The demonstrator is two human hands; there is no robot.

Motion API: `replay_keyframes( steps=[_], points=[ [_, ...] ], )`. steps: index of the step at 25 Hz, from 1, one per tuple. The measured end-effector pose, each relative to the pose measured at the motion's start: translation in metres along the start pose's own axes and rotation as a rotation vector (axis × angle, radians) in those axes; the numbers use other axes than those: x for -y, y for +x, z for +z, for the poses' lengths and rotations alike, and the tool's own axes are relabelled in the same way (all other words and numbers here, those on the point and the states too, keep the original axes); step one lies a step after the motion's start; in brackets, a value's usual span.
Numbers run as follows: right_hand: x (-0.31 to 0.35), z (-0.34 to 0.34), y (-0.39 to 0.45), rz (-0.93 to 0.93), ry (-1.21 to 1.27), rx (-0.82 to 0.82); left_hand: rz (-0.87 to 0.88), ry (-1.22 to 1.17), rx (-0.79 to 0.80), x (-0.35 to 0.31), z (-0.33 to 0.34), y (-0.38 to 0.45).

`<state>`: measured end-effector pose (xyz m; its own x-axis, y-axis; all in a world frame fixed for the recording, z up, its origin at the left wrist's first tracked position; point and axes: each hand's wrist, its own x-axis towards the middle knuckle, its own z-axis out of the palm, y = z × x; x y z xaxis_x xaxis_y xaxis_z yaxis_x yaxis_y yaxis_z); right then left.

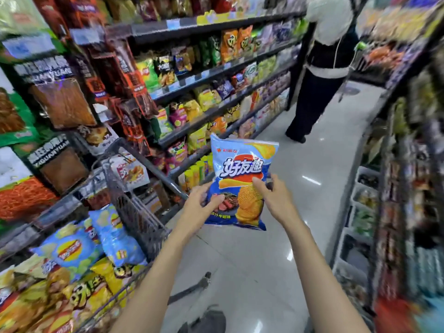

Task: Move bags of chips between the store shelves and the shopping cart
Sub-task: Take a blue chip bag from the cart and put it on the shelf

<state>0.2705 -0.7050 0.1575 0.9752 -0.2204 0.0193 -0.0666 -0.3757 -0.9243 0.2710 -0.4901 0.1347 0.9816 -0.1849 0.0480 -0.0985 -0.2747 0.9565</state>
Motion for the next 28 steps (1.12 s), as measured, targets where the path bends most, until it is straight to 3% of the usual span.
replay_keyframes(
  steps=[6,12,17,28],
  points=[
    [-0.019,-0.052,0.067,-0.006,-0.028,-0.117,0.040,-0.033,0.133,-0.009,0.055,0.096],
    [-0.004,-0.055,0.220,-0.039,-0.067,-0.053,0.014,-0.068,0.131,-0.016,0.054,0.242],
    [0.014,-0.042,0.365,-0.110,-0.099,0.004,0.000,-0.083,0.031,-0.026,0.039,0.372],
    [-0.007,0.011,0.610,-0.168,-0.109,0.211,-0.031,0.019,-0.239,0.002,0.034,0.556]
  ],
)
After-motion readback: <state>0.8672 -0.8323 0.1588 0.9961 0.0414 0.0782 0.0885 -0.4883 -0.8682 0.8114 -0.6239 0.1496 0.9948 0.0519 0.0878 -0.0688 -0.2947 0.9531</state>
